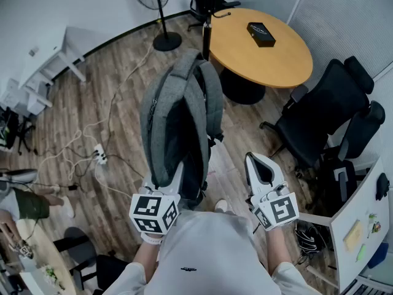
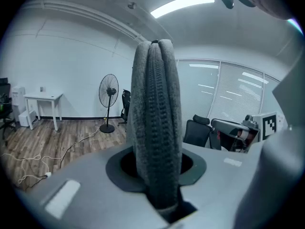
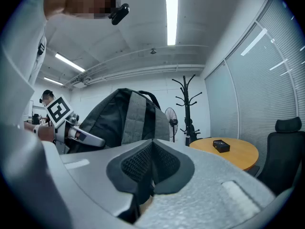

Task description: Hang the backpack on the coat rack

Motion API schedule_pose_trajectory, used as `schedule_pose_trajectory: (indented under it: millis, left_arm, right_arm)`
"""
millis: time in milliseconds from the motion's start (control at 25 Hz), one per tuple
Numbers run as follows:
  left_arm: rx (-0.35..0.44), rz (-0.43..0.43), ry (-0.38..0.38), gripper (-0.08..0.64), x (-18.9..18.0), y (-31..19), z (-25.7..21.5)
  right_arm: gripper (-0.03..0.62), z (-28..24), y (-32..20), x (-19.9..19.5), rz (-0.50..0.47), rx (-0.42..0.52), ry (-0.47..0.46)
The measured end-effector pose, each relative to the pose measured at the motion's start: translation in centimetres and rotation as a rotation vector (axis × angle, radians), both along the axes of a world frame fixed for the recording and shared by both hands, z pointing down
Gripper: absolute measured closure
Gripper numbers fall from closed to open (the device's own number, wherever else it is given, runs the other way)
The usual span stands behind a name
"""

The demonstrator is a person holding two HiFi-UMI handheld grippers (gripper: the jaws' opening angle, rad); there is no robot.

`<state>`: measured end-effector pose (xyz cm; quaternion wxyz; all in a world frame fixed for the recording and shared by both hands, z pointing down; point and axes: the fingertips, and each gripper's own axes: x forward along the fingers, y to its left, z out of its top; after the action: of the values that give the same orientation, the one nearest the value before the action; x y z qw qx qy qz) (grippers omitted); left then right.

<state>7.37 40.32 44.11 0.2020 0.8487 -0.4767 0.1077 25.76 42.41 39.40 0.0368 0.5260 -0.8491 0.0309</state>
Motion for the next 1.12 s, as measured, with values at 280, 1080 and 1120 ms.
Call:
schedule_pose_trajectory:
  millis: [280, 1080, 1120]
  left_arm:
    - [-0.001, 0.019, -0.007, 0.436, 2.7, 1.7, -0.5]
    - [0.006, -0.011, 0.034, 0.436, -2.3, 1.0, 0.4]
    - [0.003, -0.020, 0.034, 0.436, -2.9, 1.0, 0.6]
  right_arm:
    - [0.591, -2.5, 1.2, 0.5, 0.000, 0.078, 0.001]
    - [0.591, -2.3, -0.6, -5.4, -0.062, 0.133, 0.004]
    - [0.591, -2.2, -0.8, -5.9, -0.064, 0.129, -0.007]
